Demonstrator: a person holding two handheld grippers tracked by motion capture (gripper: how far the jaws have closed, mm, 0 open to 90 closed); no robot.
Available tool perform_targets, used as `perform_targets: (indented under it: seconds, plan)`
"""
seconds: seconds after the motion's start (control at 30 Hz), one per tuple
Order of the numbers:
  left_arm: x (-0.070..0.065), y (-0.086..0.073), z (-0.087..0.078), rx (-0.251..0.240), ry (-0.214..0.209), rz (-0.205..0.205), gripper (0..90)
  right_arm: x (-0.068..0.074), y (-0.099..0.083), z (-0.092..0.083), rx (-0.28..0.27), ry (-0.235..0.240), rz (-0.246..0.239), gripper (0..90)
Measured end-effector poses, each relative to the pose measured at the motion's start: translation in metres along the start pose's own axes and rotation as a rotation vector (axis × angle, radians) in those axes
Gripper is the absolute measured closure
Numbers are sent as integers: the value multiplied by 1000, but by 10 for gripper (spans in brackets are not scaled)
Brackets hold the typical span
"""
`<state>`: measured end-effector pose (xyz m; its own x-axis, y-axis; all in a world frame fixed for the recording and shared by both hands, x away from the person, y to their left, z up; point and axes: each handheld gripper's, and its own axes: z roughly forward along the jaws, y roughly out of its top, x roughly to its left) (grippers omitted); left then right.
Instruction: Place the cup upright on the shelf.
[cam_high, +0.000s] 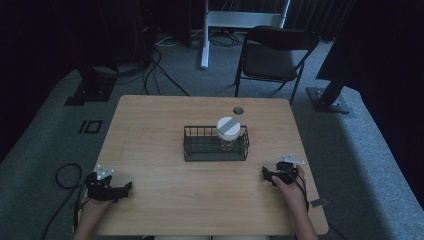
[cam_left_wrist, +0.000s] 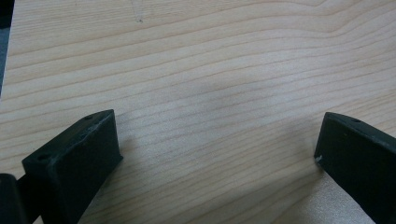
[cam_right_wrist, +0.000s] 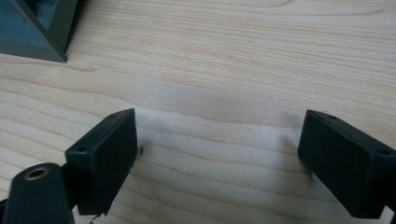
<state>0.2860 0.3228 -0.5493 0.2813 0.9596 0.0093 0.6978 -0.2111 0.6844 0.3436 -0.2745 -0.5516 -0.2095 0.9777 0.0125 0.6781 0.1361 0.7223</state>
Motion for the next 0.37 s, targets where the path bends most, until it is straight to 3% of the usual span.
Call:
perform_targets:
  seconds: [0.37]
  plan:
    - [0,0,0,0,0,0,2,0,0,0,0,4,-4,116]
